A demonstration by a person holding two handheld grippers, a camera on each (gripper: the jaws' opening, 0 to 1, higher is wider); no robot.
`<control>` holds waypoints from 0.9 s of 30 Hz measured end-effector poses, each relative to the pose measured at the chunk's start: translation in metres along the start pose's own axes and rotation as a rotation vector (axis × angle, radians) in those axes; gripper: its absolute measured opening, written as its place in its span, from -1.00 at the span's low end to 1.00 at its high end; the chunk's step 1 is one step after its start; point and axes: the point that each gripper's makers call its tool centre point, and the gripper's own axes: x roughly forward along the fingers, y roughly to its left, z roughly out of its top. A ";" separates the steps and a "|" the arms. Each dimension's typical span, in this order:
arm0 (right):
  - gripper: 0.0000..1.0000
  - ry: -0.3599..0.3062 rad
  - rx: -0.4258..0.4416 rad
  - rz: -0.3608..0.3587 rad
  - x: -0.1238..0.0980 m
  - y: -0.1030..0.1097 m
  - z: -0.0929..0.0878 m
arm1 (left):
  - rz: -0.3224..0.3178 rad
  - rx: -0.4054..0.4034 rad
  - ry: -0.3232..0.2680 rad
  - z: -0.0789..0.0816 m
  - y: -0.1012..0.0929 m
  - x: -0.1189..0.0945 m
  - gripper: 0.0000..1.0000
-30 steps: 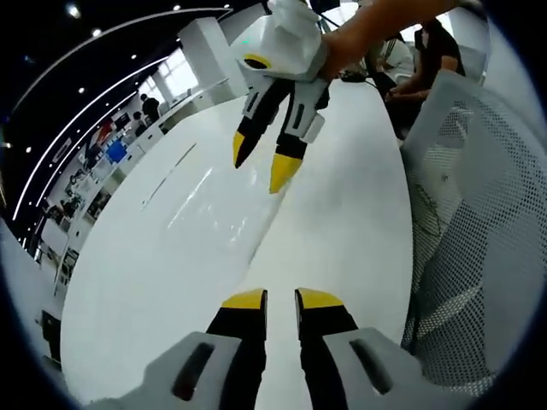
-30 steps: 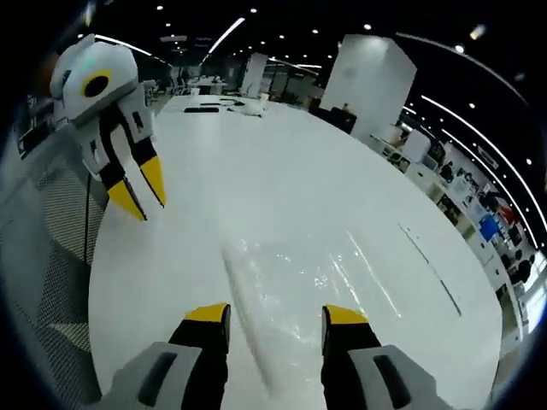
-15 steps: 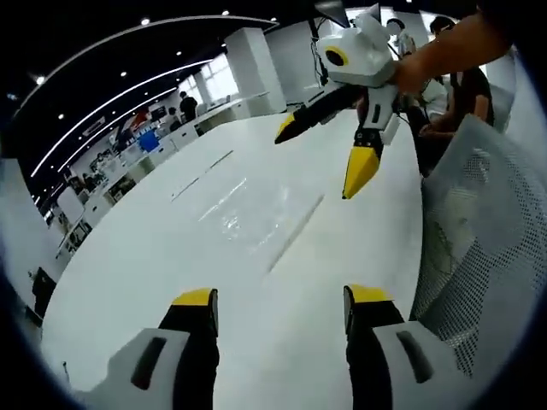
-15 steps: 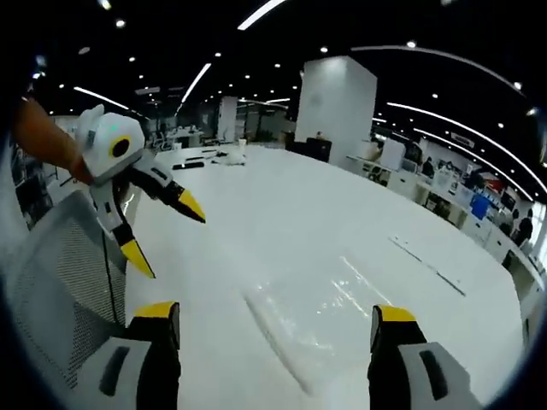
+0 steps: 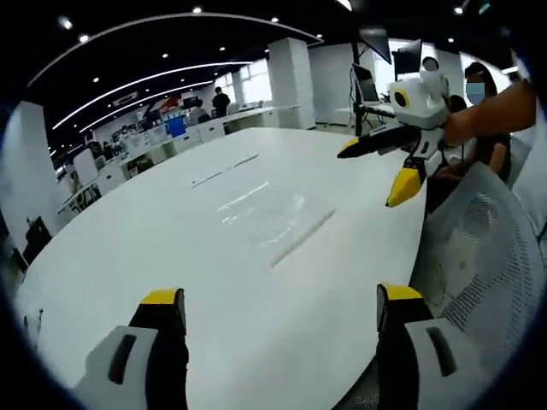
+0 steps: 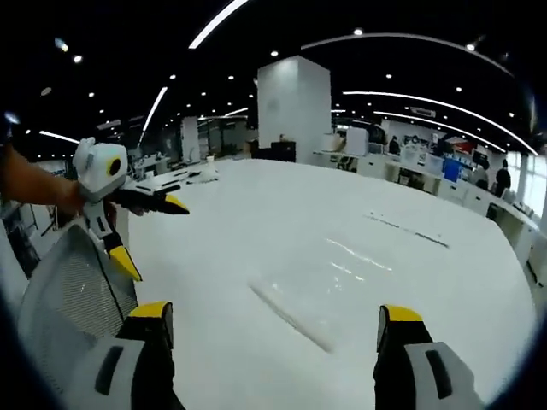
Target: Open the resealable bag by pulling the two sides of the seal apart until the entire bag opening is separated and visibly accessible.
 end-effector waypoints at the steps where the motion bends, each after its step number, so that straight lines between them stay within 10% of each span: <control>1: 0.99 -0.010 0.024 -0.019 -0.005 0.000 -0.002 | 0.003 -0.002 -0.001 -0.002 -0.001 -0.002 0.81; 10: 0.99 -0.021 0.055 -0.107 -0.019 0.027 -0.016 | 0.003 0.063 -0.015 -0.005 -0.020 -0.008 0.75; 14: 0.99 0.020 -0.136 -0.147 -0.025 0.032 -0.020 | 0.012 0.123 -0.008 -0.006 -0.022 -0.010 0.68; 27: 0.99 0.081 -0.074 -0.182 -0.018 0.031 -0.043 | 0.030 0.073 -0.024 -0.021 -0.025 -0.012 0.52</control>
